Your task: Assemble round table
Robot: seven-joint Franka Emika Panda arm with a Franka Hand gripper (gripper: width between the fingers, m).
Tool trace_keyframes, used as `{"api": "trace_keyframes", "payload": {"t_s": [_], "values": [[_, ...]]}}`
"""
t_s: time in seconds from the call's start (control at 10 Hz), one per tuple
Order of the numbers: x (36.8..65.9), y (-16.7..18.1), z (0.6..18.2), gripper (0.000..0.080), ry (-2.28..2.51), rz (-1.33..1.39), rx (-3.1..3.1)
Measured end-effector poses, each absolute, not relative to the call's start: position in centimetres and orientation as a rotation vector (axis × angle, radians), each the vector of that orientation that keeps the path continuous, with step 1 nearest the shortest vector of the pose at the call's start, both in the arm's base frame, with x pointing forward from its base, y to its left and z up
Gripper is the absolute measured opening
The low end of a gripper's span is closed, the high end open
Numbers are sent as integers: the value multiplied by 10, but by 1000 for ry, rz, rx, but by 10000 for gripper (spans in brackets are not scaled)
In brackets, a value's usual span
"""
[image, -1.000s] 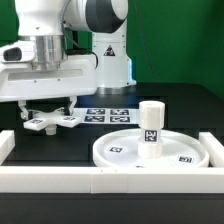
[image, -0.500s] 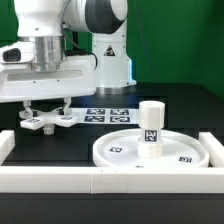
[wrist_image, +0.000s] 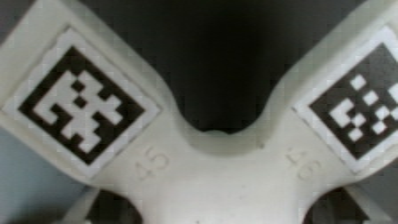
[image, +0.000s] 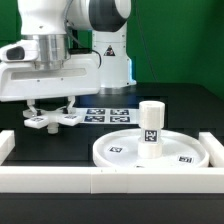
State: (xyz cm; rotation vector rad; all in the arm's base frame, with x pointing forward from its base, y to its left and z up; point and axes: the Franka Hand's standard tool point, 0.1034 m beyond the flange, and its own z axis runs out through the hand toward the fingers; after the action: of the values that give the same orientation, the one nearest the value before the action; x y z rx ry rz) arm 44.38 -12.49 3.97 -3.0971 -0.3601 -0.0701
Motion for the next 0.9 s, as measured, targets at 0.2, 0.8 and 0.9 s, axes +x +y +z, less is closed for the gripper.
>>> {"api": "trace_keyframes", "payload": {"t_s": [0.2,0.8,0.9], "values": [[455,-73,68,439,-279,-119,-3083],[540,65,148,440,-50,-191,-3055],[540,65,146,440,-50,-194,-3056]]}}
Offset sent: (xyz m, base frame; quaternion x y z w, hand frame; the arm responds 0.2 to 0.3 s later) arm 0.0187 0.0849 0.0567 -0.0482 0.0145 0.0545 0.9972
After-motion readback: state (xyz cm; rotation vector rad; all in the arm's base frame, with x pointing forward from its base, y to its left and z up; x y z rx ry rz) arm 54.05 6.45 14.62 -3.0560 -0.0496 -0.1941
